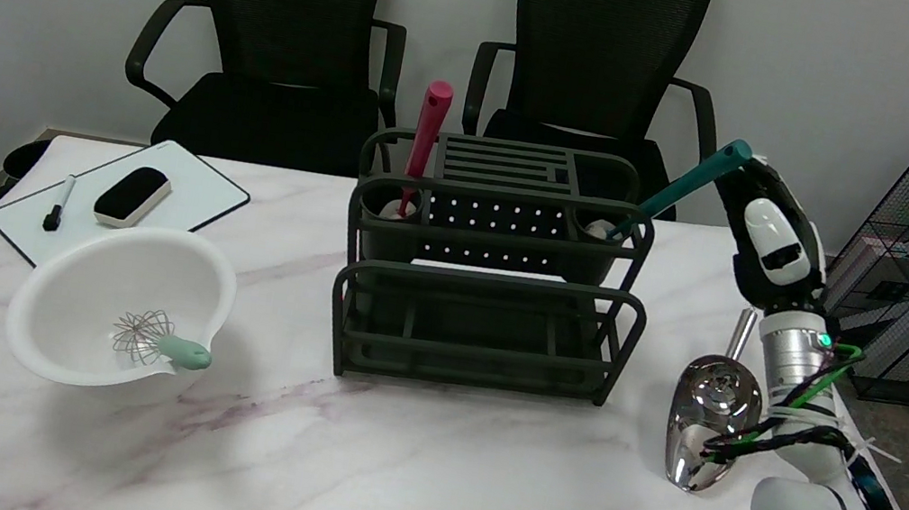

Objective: Pick up the blue sponge bottle brush.

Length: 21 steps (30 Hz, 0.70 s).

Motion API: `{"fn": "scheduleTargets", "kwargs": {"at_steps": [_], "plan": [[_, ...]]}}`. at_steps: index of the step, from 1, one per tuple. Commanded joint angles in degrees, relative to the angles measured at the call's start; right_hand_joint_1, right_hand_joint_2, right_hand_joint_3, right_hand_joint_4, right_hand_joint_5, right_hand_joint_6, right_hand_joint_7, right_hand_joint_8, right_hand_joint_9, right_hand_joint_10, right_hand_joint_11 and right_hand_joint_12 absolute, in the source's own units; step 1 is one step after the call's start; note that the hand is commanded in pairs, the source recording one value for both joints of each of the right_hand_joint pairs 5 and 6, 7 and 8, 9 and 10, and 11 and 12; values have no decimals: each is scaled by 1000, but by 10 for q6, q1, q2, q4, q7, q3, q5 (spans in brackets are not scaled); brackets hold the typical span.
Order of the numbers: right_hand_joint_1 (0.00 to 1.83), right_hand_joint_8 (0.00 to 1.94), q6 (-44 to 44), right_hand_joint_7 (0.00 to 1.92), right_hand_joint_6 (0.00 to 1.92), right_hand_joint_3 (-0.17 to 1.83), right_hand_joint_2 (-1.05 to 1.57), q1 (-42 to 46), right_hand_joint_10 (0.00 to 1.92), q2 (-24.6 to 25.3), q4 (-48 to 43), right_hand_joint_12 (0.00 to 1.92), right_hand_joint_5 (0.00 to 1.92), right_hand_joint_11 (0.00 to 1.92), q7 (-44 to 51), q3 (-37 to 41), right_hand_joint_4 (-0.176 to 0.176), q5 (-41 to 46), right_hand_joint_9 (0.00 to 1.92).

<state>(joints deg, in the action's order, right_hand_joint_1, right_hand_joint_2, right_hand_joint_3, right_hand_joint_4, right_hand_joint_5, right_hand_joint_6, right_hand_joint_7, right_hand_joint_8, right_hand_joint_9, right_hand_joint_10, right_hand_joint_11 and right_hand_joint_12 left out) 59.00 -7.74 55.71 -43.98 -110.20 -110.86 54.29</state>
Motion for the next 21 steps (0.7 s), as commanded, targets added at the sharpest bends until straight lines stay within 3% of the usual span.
{"fn": "scheduleTargets", "kwargs": {"at_steps": [1,21], "plan": [[1106,665,-16,665,668,988,-74,-70,561,-1,12,274,668,274,-6,-38,0,-23,561],[1120,648,14,648,610,1098,-102,-58,543,1,-26,248,610,248,-4,-42,0,-52,543]]}}
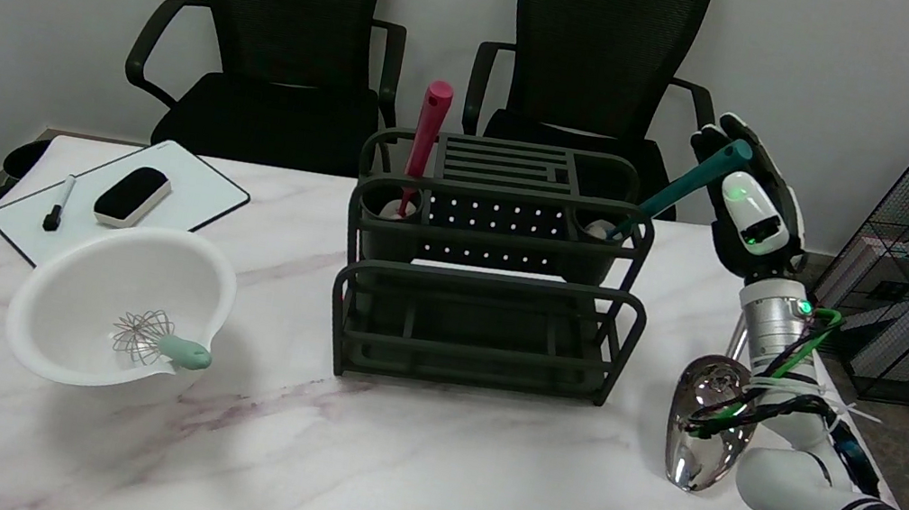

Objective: Pick up the blue sponge bottle brush.

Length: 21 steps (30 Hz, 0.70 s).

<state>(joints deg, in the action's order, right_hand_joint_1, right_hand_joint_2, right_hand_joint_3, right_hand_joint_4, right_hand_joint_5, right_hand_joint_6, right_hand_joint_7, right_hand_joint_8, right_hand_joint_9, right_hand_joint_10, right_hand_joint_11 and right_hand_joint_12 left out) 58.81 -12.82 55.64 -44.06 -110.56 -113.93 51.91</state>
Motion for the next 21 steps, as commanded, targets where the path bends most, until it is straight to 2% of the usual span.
{"fn": "scheduleTargets", "kwargs": {"at_steps": [1,21], "plan": [[1120,647,17,647,610,1098,-103,-7,544,2,-26,248,610,248,-1,-11,0,-29,544],[1126,631,-28,631,586,1075,-86,-39,552,13,-40,241,586,241,-1,-15,0,-61,552]]}}
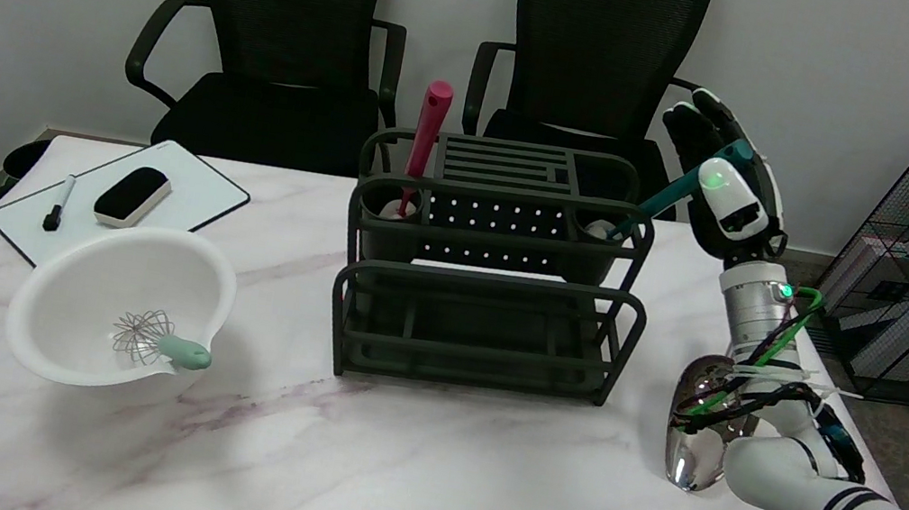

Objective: Pick up the blue sponge bottle brush.

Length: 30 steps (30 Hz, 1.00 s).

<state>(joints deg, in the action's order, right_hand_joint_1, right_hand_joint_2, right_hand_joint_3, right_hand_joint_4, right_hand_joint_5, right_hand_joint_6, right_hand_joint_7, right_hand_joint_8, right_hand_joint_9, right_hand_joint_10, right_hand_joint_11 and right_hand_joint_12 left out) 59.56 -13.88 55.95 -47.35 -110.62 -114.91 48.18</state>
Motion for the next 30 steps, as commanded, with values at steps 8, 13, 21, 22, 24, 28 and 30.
{"fn": "scheduleTargets", "kwargs": {"at_steps": [8,13,21,22,24,28,30], "plan": [[1145,663,-51,663,572,1051,-52,-42,585,17,-7,305,572,305,1,-6,0,-28,585],[1185,903,-52,903,647,946,126,-45,764,20,-6,556,647,556,1,-6,0,-30,764],[1156,1343,-52,1343,1096,982,486,-42,1333,20,-9,1171,1096,1171,1,-5,0,-30,1333],[1151,1368,-52,1368,1147,989,509,-43,1351,20,-9,1180,1147,1180,1,-6,0,-30,1351],[1129,1449,-52,1449,1289,984,590,-44,1414,20,-8,1213,1289,1213,1,-6,0,-30,1414],[1091,1630,-53,1630,1598,911,804,-44,1556,21,-7,1296,1598,1296,1,-6,0,-30,1556],[1076,1698,-53,1698,1708,876,899,-44,1596,22,-8,1324,1708,1324,1,-6,0,-29,1596]]}}
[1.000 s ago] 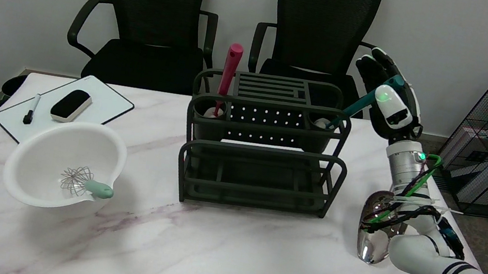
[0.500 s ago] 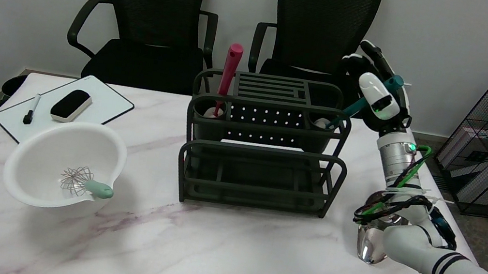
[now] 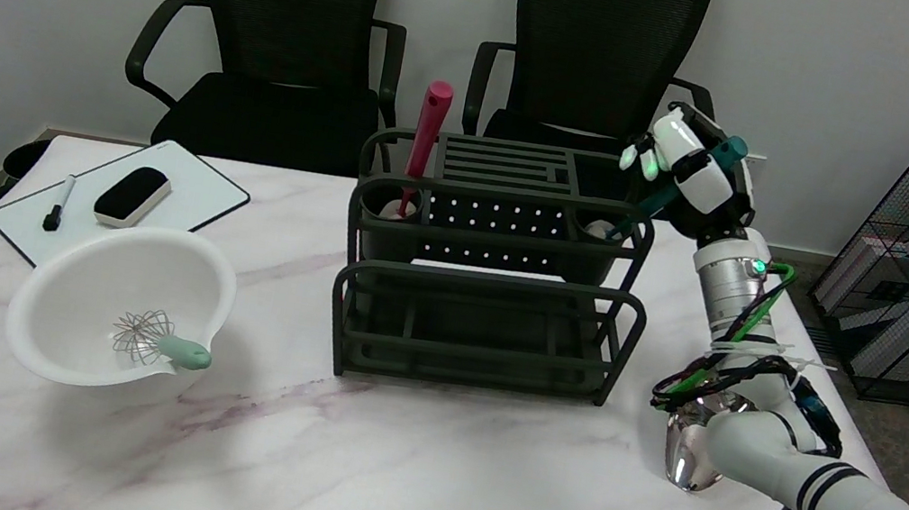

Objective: Pick up the blue sponge bottle brush.

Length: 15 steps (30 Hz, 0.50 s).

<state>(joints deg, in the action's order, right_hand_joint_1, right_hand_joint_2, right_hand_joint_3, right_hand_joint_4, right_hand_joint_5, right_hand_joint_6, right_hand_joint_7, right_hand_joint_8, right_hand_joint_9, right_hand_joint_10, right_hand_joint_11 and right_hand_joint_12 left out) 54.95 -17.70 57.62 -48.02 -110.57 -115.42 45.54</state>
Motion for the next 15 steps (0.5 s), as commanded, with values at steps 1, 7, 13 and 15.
{"fn": "scheduleTargets", "kwargs": {"at_steps": [1,7,13,15], "plan": [[1058,1752,-7,1752,1812,831,1000,-6,1630,5,-1,1351,1812,1351,0,-1,0,-2,1630],[1032,1919,-11,1919,1920,745,1194,-6,1760,8,-3,1510,1920,1510,0,-1,0,-1,1760],[1057,1920,-12,1920,1920,701,1195,-6,1880,8,-4,1649,1920,1649,0,-1,0,-1,1880],[1061,1920,-12,1920,1920,700,1190,-6,1893,8,-4,1669,1920,1669,0,-1,0,-1,1893]]}}
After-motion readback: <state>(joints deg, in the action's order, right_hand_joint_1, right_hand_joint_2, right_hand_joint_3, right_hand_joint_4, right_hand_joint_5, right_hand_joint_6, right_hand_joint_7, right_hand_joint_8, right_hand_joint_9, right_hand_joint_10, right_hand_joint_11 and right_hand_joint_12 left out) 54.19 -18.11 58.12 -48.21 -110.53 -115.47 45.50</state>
